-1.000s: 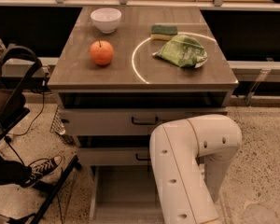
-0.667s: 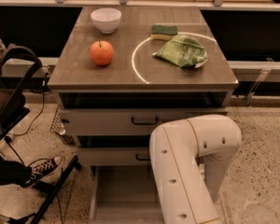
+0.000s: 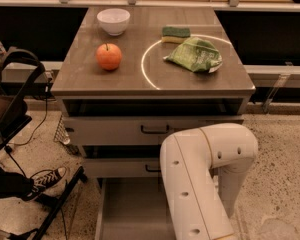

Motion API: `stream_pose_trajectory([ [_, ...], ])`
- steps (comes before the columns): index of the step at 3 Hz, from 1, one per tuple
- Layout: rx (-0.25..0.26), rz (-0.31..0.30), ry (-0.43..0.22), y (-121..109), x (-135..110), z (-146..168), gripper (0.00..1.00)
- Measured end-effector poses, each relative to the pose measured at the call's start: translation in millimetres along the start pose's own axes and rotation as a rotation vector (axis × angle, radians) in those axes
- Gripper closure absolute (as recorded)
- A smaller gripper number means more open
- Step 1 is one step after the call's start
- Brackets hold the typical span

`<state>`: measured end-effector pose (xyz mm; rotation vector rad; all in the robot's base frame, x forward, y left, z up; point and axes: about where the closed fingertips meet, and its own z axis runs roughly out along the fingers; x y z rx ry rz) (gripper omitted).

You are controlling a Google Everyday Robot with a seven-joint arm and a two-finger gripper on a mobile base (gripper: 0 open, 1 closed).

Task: Open bottom drawer

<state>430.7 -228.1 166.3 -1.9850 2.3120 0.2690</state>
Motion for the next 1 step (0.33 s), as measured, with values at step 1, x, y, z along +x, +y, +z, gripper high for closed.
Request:
stream_pose_trajectory([
  [1, 0.0, 0.0, 0.0, 0.0, 0.0, 0.0, 0.0],
])
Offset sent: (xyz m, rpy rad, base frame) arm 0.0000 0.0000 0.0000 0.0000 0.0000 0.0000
